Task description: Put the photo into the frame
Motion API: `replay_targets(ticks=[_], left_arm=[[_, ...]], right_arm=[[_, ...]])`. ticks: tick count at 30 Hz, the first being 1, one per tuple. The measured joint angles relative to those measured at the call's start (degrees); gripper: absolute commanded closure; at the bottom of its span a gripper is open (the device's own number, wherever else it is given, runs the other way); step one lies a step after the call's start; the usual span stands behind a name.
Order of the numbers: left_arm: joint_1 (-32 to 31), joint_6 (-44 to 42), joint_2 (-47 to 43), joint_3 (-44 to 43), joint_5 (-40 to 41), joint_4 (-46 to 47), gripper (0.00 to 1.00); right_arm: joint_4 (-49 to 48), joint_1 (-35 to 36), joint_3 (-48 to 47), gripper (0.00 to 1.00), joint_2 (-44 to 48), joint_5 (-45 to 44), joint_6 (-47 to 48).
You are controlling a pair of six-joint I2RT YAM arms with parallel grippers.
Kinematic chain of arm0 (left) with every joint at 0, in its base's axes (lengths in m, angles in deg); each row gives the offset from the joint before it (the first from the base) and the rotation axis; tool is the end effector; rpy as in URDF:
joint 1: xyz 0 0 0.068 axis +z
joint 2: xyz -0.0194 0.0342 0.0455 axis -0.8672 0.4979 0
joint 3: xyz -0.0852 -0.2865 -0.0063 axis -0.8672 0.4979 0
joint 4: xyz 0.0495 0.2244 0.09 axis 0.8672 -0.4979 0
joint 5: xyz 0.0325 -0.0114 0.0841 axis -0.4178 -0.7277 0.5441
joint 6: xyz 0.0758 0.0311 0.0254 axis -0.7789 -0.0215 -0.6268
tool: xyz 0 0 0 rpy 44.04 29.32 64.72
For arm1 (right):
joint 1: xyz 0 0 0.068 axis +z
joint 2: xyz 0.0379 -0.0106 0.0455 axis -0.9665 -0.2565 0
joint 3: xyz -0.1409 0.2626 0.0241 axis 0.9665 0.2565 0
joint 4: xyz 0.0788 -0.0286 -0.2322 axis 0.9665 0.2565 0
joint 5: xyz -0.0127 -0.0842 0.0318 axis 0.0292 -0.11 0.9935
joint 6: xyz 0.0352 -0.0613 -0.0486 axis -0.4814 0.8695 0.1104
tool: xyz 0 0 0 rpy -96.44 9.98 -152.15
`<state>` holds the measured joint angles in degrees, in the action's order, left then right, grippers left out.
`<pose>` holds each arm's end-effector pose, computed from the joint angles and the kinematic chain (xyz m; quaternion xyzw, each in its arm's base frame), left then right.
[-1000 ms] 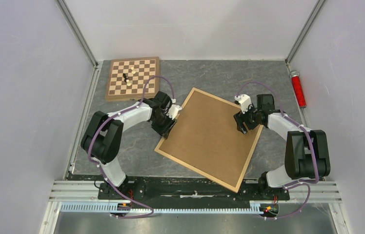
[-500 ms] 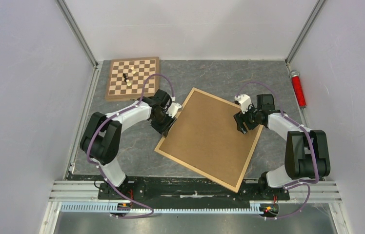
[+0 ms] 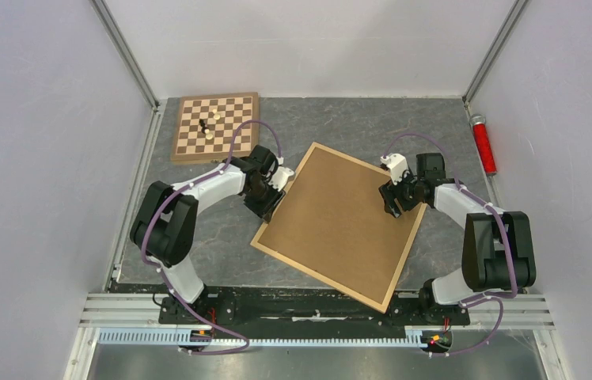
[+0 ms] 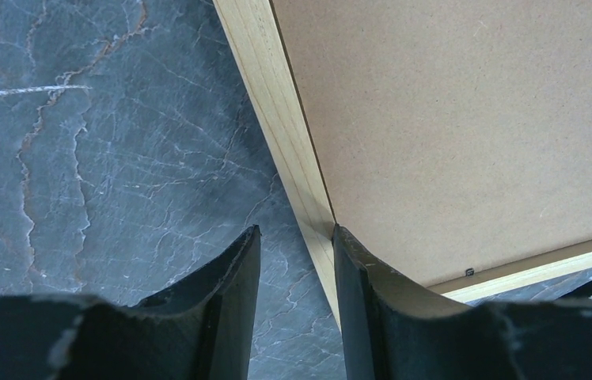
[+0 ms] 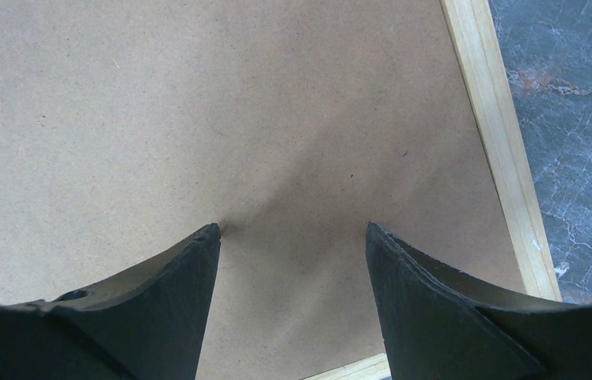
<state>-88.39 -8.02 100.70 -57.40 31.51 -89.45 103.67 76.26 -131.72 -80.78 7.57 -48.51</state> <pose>0.2807 -0.1659 0.1718 0.3614 0.9199 -0.1031 0.1115 0.2809 0.0334 0.1704 -0.3257 0.8908 0.1021 0.2999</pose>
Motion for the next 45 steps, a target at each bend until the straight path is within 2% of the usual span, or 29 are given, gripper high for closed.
replay_targets(ticks=[45], left_arm=[[-0.13, 0.57, 1.27, 0.90, -0.52, 1.79, 0.56]], right_arm=[[0.02, 0.00, 0.22, 0.30, 0.37, 0.00, -0.02]])
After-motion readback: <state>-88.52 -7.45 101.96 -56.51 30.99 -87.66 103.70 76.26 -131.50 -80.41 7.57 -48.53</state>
